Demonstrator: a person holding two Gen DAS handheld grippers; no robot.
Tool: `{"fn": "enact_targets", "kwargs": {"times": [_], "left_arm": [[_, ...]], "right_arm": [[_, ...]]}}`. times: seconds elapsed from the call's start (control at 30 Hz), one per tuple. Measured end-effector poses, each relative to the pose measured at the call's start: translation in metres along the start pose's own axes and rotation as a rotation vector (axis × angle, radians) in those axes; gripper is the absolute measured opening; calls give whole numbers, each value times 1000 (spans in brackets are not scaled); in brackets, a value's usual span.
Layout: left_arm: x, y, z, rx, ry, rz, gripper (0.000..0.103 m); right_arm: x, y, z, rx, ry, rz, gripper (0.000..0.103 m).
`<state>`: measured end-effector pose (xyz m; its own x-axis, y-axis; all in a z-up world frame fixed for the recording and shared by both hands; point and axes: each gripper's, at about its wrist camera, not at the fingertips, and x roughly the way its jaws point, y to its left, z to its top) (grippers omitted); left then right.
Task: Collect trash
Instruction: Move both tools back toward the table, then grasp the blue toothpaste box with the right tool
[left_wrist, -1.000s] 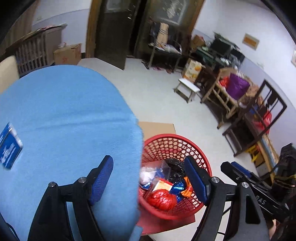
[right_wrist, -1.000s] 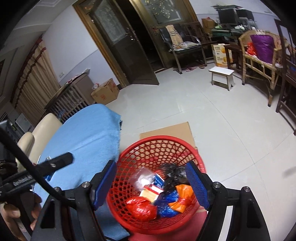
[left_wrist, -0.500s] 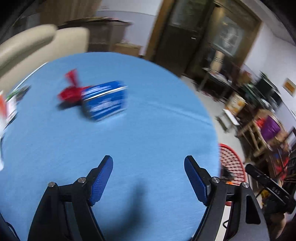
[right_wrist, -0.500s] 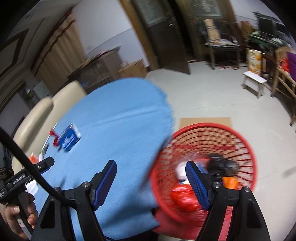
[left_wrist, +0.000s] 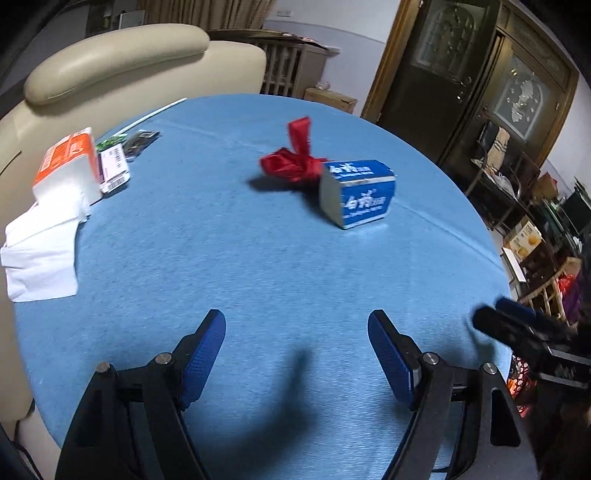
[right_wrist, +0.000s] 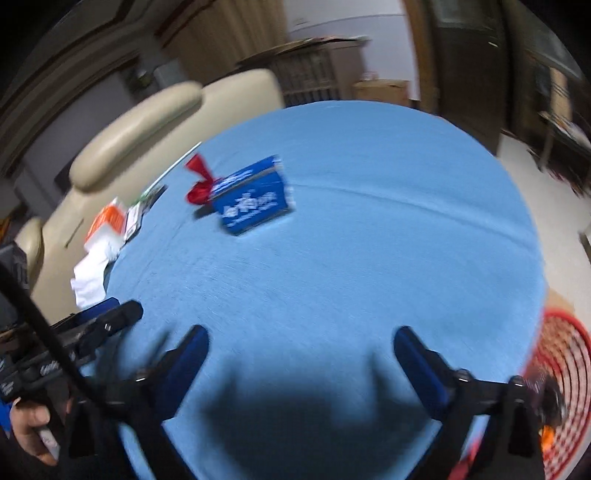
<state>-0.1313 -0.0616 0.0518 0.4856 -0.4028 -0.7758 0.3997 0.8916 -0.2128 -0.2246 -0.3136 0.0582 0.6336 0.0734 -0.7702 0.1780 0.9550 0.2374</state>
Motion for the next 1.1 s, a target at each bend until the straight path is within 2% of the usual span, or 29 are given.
{"fn": "enact_targets", "kwargs": {"times": [0.13, 0.3, 0.5, 0.67, 0.87, 1.0, 1.1], "left_arm": [[-2, 12, 1, -24, -3, 8, 80], [-2, 26, 5, -55, -5, 8, 80], [-9, 41, 4, -68, -14, 20, 80], [-7, 56, 2, -113, -9, 19, 80], [-1, 58, 3, -108, 5, 21, 80], [-1, 57, 5, -108, 2, 24, 80], [1, 55, 9, -98, 1, 30, 80]], "right_arm": [[27, 18, 28, 38, 29, 49, 103], [52, 33, 71, 130, 13, 41, 103], [80, 53, 125, -10, -51, -2, 103], [97, 69, 117, -211, -60, -70, 103], [114, 72, 106, -287, -95, -128, 103], [132, 72, 108, -299, -87, -158, 103], [142, 69, 110, -299, -58, -137, 103]]}}
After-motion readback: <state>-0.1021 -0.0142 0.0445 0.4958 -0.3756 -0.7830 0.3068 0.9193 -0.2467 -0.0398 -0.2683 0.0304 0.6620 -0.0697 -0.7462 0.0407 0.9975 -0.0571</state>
